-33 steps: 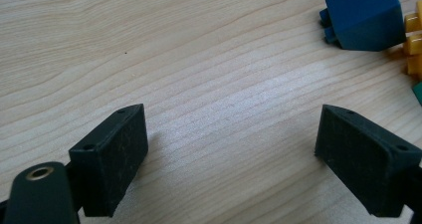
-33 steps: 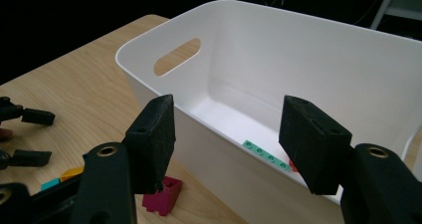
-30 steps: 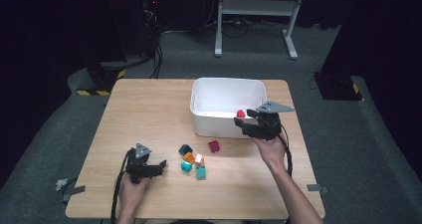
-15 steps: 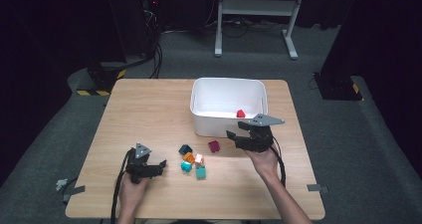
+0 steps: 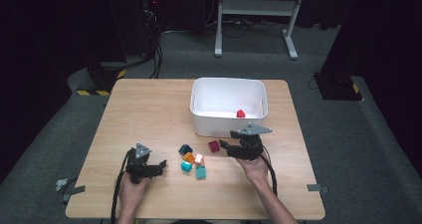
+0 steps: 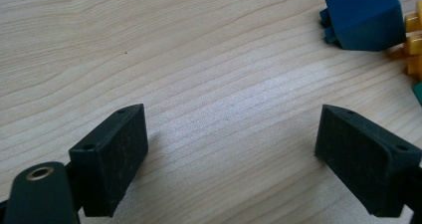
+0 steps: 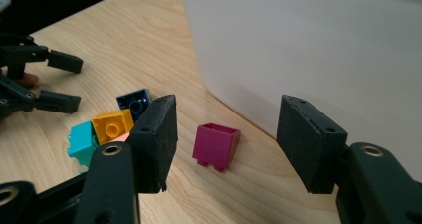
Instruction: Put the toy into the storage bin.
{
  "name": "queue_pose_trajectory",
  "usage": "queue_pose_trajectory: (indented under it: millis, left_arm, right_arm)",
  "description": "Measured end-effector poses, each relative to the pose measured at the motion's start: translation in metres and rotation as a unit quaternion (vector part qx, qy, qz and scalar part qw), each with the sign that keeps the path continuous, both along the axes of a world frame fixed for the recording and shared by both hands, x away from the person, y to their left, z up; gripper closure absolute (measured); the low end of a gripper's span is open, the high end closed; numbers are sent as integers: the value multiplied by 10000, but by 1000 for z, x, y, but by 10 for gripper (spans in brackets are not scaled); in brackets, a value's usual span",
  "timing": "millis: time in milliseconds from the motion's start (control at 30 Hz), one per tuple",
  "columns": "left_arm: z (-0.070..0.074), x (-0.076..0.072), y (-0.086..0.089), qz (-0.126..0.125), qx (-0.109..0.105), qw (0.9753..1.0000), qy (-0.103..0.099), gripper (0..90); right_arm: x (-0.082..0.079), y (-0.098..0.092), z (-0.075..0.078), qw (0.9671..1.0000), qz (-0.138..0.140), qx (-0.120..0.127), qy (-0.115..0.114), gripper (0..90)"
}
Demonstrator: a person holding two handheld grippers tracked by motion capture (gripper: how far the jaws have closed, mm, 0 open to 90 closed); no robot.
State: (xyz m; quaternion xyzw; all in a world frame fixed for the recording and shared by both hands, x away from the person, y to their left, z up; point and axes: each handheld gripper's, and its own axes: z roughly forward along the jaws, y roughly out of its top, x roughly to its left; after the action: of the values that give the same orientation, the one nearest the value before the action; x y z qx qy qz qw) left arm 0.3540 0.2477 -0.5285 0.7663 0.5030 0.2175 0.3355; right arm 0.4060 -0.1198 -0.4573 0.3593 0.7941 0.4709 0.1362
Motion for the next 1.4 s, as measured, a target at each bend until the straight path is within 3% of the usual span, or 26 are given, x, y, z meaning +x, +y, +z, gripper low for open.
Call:
queue_pose_trajectory:
  millis: [300,733,1167,1400]
  left_arm:
    - [0,0,0,2,-4,10000,1,130]
    - [0,0,0,0,1,10000,0,130]
    - [0,0,0,0,0,10000,0,131]
    - [0,0,0,0,0,10000,0,131]
  right_arm:
    - [2,15,-23,9996,-26,-172,235,413]
    - [10,34,-44,9979,-72,-465,435,412]
    - [15,48,-55,9966,-183,-610,526,409]
    - [17,55,-58,9957,-199,-696,571,468]
